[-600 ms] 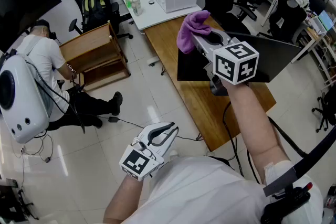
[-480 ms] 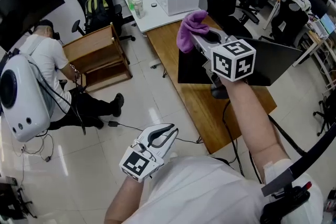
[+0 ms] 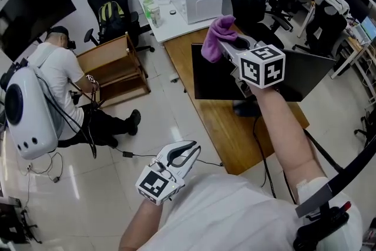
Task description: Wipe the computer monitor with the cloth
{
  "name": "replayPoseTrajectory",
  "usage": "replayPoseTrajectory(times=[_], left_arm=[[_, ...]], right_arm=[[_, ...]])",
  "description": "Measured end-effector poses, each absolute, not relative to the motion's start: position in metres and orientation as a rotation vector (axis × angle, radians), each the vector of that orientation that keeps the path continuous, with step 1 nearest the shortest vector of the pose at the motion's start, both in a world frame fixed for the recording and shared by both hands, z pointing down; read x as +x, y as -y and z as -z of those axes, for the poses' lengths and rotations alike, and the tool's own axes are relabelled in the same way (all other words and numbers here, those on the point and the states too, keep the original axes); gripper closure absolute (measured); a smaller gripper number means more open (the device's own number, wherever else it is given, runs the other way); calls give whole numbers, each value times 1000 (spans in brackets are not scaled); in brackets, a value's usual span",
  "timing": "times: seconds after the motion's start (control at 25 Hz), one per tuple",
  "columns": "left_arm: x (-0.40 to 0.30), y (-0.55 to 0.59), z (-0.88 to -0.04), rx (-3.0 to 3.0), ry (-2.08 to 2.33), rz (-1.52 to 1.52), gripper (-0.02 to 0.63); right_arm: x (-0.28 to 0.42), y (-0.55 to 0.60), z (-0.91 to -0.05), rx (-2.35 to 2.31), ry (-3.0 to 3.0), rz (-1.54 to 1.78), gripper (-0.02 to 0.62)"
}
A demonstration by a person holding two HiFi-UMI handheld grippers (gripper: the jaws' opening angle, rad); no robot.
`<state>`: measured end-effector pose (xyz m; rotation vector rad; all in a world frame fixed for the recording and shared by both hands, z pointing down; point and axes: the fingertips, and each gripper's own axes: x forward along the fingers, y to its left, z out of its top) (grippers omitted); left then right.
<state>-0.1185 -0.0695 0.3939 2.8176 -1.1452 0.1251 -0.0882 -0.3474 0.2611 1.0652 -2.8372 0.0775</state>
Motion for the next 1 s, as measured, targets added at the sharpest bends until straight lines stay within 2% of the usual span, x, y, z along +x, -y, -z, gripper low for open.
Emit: replayPoseTrajectory(times=[1.0], left_arm=[[-46,86,-388,2827,1041,-217,532]], right_arm=[[25,364,-267,1200,2801,-122,535]])
